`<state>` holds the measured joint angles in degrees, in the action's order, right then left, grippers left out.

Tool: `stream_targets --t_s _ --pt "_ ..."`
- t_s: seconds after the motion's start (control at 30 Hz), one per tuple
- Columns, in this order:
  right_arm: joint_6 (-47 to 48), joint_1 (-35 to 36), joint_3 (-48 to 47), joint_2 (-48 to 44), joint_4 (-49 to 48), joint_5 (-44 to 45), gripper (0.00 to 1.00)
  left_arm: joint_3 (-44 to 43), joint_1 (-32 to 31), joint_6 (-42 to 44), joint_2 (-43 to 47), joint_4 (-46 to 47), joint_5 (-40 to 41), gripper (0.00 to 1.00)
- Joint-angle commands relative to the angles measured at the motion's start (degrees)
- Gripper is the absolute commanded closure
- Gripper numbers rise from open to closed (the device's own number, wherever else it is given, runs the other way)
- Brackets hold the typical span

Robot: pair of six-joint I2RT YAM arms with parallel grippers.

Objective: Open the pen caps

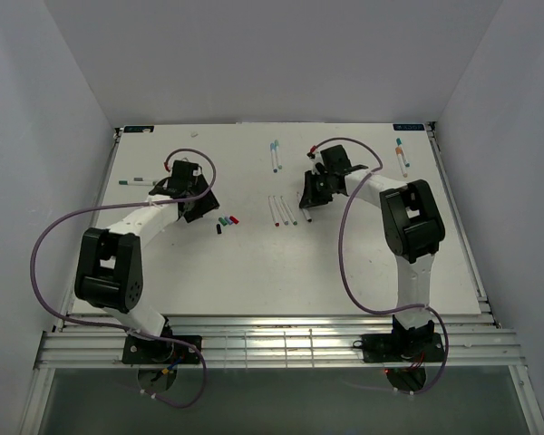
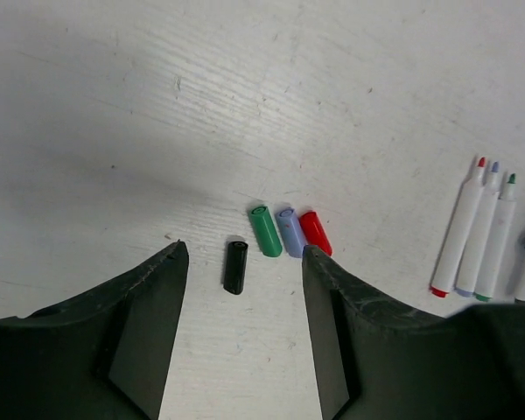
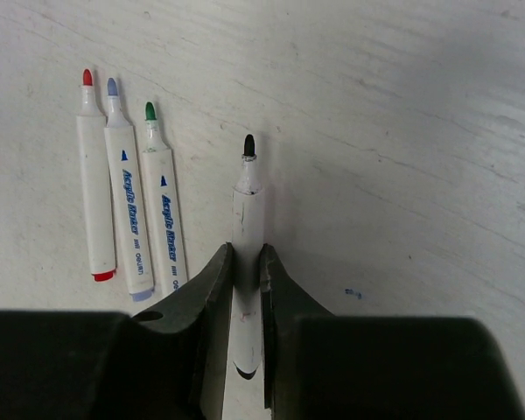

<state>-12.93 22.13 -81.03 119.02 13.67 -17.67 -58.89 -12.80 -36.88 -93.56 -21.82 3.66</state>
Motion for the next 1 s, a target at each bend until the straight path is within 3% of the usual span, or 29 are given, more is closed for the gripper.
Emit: stream_targets --t_s 0.0,0.43,0.73,0.97 --pt "0.62 1.07 -3.34 1.39 -1.37 -1.48 0.82 -2.36 1.45 0.06 3.47 0.56 -0.32 0.35" --pt "0.28 1.51 -2.64 -3.70 -1.98 -5.62 0.54 -5.96 10.24 -1.87 1.28 0.64 -4.44 0.29" --pt "-3.86 2.56 11.49 -21.10 -4.01 -1.67 0.51 -16.33 18.95 -3.54 -7.24 -1.02 -5.86 0.29" --pt "-1.84 4.59 15.37 -31.38 -0.22 0.18 0.51 -26.34 21.67 -6.44 -15.15 -5.94 2.13 0.30"
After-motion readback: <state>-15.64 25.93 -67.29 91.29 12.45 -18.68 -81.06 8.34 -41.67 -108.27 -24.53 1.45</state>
